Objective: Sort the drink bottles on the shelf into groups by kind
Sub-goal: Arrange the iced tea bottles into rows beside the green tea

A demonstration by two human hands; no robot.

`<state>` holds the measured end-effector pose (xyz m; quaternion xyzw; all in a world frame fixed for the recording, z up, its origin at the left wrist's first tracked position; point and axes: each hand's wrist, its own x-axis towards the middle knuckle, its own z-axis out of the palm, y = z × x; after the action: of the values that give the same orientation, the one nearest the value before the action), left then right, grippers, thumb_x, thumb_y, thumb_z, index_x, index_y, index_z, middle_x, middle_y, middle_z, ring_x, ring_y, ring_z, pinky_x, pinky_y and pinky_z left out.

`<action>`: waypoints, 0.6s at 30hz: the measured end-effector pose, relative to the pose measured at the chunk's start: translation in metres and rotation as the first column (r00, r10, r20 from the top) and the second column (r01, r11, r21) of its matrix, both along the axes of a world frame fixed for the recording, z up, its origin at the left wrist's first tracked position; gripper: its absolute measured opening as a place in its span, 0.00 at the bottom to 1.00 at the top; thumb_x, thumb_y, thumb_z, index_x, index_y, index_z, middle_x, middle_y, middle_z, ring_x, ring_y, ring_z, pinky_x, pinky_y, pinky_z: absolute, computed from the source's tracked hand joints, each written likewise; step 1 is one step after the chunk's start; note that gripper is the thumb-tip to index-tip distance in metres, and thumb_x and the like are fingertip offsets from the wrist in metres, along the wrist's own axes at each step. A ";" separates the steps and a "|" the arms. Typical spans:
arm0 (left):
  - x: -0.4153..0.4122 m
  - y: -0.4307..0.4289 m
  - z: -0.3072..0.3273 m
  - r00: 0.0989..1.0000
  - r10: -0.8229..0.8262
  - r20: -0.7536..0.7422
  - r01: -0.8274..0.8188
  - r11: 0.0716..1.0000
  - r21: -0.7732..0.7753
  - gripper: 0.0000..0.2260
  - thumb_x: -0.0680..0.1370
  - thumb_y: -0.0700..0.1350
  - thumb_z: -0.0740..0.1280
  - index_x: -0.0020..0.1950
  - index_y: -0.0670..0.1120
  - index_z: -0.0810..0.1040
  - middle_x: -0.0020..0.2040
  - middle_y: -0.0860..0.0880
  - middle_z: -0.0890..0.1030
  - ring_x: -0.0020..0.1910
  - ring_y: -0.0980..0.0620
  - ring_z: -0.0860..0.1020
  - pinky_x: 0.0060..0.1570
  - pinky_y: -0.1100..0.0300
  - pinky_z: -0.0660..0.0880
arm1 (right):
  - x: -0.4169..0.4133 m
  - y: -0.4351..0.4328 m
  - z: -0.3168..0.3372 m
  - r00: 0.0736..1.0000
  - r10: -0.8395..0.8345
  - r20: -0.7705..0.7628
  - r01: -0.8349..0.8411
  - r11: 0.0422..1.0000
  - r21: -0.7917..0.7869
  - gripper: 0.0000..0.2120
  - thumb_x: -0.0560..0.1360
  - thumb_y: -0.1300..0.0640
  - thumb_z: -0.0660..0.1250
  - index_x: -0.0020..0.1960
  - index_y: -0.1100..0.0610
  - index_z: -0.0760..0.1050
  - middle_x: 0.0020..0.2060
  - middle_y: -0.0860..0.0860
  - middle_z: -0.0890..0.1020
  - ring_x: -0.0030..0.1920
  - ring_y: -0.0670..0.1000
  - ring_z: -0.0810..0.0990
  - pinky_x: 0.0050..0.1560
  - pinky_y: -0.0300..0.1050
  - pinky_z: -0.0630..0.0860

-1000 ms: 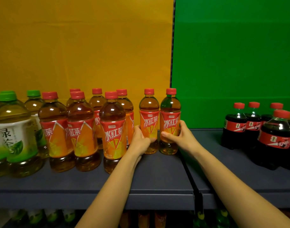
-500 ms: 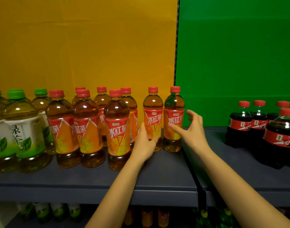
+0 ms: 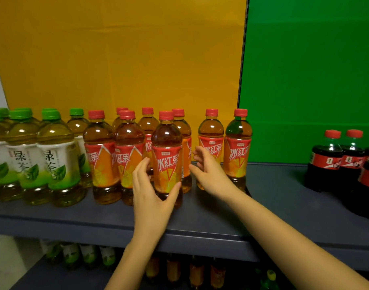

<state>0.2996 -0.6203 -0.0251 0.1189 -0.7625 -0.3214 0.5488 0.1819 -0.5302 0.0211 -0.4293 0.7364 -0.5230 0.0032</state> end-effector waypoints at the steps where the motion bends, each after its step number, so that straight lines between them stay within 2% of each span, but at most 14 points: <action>1: -0.002 -0.004 -0.001 0.996 -0.034 0.078 0.032 0.999 0.034 0.37 0.69 0.49 0.74 0.72 0.46 0.58 0.68 0.50 0.65 0.67 0.55 0.66 0.61 0.70 0.66 | 0.001 -0.007 -0.001 1.000 -0.002 0.011 0.002 1.000 0.012 0.30 0.78 0.59 0.61 0.75 0.56 0.51 0.72 0.53 0.63 0.72 0.50 0.62 0.70 0.45 0.63; 4: -0.007 -0.010 -0.004 0.960 -0.131 0.247 0.108 0.989 0.104 0.40 0.71 0.51 0.71 0.75 0.46 0.50 0.72 0.48 0.63 0.70 0.52 0.65 0.65 0.61 0.64 | 0.003 -0.024 -0.002 0.997 -0.018 0.071 0.017 1.000 0.012 0.31 0.78 0.55 0.61 0.75 0.55 0.48 0.72 0.51 0.64 0.71 0.51 0.63 0.70 0.49 0.63; 8: -0.007 -0.015 -0.006 0.962 -0.183 0.201 0.144 0.970 0.194 0.36 0.71 0.49 0.71 0.72 0.45 0.56 0.68 0.48 0.69 0.66 0.51 0.69 0.64 0.56 0.69 | -0.004 -0.033 -0.008 0.981 0.001 0.192 0.001 1.000 -0.012 0.34 0.75 0.55 0.64 0.75 0.52 0.49 0.71 0.52 0.67 0.69 0.53 0.67 0.68 0.57 0.68; 11: -0.003 -0.015 -0.007 0.973 -0.162 0.163 0.125 0.967 0.220 0.33 0.70 0.48 0.72 0.69 0.46 0.60 0.64 0.50 0.72 0.62 0.54 0.71 0.58 0.63 0.69 | -0.003 -0.037 -0.011 0.990 -0.028 0.141 0.028 1.000 0.003 0.35 0.73 0.54 0.67 0.74 0.53 0.53 0.69 0.52 0.68 0.68 0.52 0.69 0.66 0.56 0.69; 14: -0.001 -0.016 -0.007 0.977 -0.169 0.129 0.135 0.963 0.235 0.31 0.69 0.47 0.73 0.68 0.48 0.63 0.61 0.52 0.74 0.58 0.57 0.73 0.51 0.71 0.67 | 0.003 -0.037 -0.011 0.992 -0.122 -0.009 0.122 0.992 0.032 0.33 0.74 0.54 0.67 0.73 0.55 0.56 0.67 0.52 0.68 0.67 0.51 0.68 0.67 0.50 0.69; 18: 0.001 -0.017 -0.009 0.978 -0.183 0.100 0.154 0.958 0.243 0.31 0.68 0.48 0.74 0.66 0.49 0.64 0.60 0.52 0.75 0.59 0.56 0.74 0.53 0.69 0.69 | 0.006 -0.029 -0.013 0.994 -0.101 -0.046 0.104 0.993 0.055 0.33 0.73 0.55 0.68 0.73 0.55 0.56 0.67 0.54 0.67 0.67 0.54 0.69 0.66 0.55 0.69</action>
<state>0.3003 -0.6373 -0.0346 0.1365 -0.7588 -0.4466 0.4541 0.1883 -0.5596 0.0081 -0.4018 0.7720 -0.4918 -0.0273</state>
